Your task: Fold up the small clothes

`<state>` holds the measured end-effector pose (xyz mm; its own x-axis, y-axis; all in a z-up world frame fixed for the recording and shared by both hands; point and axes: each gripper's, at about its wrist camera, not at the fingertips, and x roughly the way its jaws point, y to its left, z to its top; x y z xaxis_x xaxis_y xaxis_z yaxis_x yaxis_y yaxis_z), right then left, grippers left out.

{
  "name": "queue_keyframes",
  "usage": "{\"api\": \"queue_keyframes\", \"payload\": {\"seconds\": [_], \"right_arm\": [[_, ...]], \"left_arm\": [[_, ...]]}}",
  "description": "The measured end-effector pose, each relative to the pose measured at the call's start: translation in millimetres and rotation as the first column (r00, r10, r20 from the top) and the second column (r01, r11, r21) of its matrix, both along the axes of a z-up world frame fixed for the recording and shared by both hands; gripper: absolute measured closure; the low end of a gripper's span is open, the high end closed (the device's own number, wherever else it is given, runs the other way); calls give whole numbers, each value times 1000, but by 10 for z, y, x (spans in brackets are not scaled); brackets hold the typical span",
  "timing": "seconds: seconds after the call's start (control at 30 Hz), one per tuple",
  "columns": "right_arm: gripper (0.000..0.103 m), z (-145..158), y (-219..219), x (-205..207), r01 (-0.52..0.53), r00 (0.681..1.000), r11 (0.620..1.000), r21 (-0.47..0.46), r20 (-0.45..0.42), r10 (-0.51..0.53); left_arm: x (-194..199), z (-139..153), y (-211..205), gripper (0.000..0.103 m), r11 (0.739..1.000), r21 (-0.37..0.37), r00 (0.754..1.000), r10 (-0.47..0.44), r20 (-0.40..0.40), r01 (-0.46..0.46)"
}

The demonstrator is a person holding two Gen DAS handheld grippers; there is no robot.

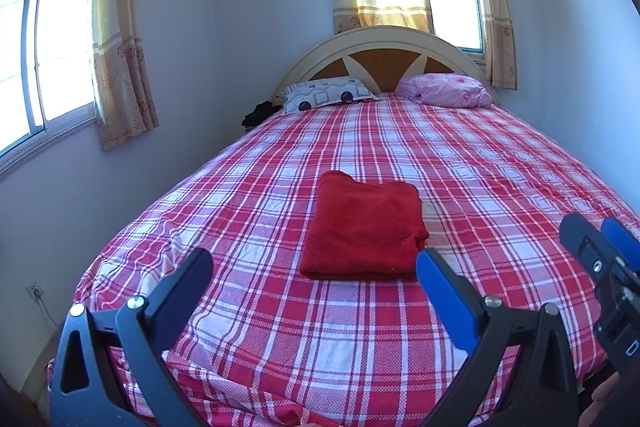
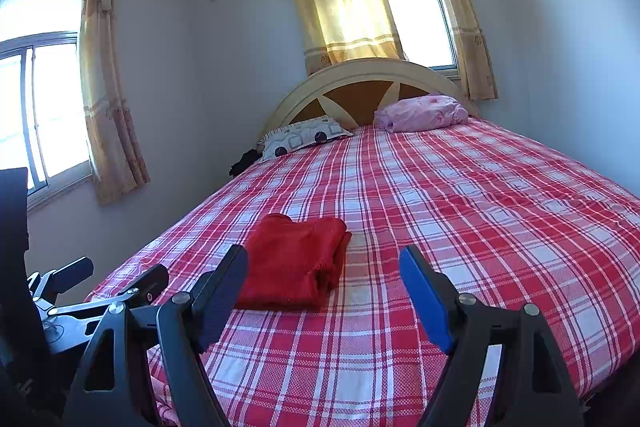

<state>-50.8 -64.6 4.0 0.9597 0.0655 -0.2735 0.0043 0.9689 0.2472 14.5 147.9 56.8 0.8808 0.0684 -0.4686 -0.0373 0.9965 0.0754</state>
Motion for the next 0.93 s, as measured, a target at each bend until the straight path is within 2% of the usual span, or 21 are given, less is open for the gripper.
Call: {"api": "queue_keyframes", "payload": {"seconds": [0.1,0.4,0.7,0.93], "right_arm": [[24,-4,2,6,-1,1000,1000,2,-1,1],[24,-8,4,10,0,1000,1000,2,-2,0],[24,7,45,-1,-6,1000,1000,-3,-5,6],[24,-14,55,8,-8,1000,1000,-2,-9,8]], "left_arm": [[0,2,2,0,1000,-17,1000,-14,-9,14],[4,-23,-35,0,1000,-9,1000,-13,-19,13],[77,-106,25,0,993,-98,996,-66,-59,60],[61,-91,4,0,996,-78,998,-47,-44,43]]}}
